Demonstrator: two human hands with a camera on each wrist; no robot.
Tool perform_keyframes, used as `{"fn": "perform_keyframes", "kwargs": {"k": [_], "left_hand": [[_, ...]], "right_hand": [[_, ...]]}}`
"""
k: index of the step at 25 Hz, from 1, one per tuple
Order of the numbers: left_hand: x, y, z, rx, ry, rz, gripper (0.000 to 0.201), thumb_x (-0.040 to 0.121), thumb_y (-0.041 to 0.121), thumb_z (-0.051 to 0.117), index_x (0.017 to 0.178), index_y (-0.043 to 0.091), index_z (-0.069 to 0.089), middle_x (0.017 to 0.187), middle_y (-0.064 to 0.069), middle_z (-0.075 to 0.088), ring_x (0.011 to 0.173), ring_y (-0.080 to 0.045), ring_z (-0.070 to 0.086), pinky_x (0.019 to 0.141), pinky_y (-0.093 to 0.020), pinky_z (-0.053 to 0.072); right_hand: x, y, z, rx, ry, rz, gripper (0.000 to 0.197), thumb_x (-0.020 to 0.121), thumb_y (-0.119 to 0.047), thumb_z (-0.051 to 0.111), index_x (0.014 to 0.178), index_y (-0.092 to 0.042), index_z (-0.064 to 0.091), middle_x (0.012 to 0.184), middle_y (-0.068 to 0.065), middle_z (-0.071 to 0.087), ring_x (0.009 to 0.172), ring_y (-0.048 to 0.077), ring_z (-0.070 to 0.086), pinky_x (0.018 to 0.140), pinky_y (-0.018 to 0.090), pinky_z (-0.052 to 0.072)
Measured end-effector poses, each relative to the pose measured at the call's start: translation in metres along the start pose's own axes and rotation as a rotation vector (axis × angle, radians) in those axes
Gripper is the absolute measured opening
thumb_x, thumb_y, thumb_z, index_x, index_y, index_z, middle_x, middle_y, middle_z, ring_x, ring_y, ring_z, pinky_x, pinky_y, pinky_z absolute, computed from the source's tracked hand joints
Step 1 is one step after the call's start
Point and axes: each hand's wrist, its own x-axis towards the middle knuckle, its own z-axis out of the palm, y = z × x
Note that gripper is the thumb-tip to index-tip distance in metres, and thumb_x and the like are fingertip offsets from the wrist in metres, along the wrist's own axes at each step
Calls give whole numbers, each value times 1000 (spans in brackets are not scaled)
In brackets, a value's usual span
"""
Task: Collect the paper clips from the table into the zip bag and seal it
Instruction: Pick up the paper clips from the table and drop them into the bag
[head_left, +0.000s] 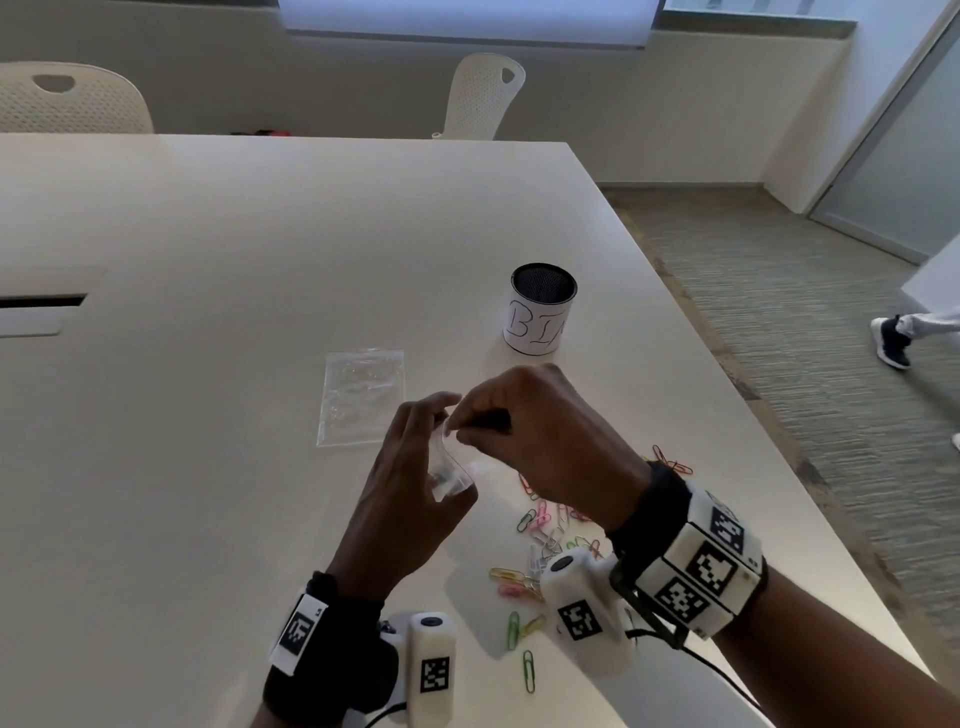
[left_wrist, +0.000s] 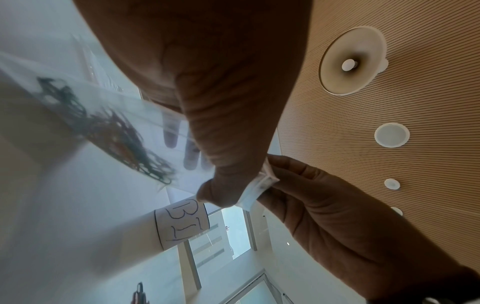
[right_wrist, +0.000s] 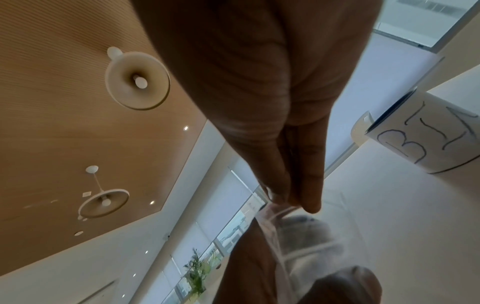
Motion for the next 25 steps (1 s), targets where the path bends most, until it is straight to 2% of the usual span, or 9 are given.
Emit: {"fn": "perform_keyframes", "kwargs": {"k": [3,7,11,14,16,19,21,23,25], "left_hand": [[-1,1,0,31,-5,-6,82,78,15,85,145,28,40,131,13,45,115,1,47,77,0,46],[-2,1,-1,25,3,13,81,81,20,84,147,30,38,132,13,45,120,8,46,78,3,43],[-2,1,-1,22,-1,16,81,82,19,83,147,31,37,133,13,45,122,9,46,79,4,43],[-2,1,0,26,3,20,81,81,19,84,147,29,38,132,15,43,121,9,45,81,7,40],[-2,0,0,31,0,22,81,81,17,84,147,30,38,131,16,43,117,14,46,82,8,38],[-1,-1,0,24,-1,24,82,81,14,84,147,30,38,131,15,43,120,26,40,83,8,38],[-1,-1,1,19,1,25,81,81,13,84,146,30,39,131,15,43,120,27,39,83,7,38],[-1,0,2,19,1,24,81,81,14,84,146,30,39,130,14,44,119,26,38,82,8,38],[-2,0,2,17,3,23,80,82,15,83,147,29,39,131,13,45,120,19,43,82,6,40]], "right_hand": [[-2,15,-14,-18,73,50,12,88,-14,80,101,-15,82,95,-4,80,81,-1,73,83,9,57],[-13,58,-19,-80,-1,213,15,88,-16,81,103,-14,80,98,1,80,84,6,74,84,31,64],[-33,78,-7,-243,-313,259,60,82,-43,81,136,-22,63,139,-4,61,116,11,61,99,30,55],[-42,79,4,-315,-384,228,80,76,-59,80,144,-28,52,144,-10,49,126,11,49,102,31,49],[-44,80,13,-356,-385,182,69,79,-58,78,138,-31,56,139,-11,51,123,10,47,101,31,50],[-45,83,22,-326,-315,137,30,92,-40,72,118,-28,66,125,-9,59,110,8,54,96,35,56],[-46,84,22,-338,-302,118,18,98,-31,66,115,-24,69,122,-6,61,107,9,60,93,34,58],[-48,83,16,-353,-338,112,27,97,-35,67,122,-25,67,128,-6,59,112,11,61,92,29,57],[-51,83,11,-381,-414,122,50,90,-48,72,135,-31,60,135,-11,54,118,9,56,88,23,50]]}}
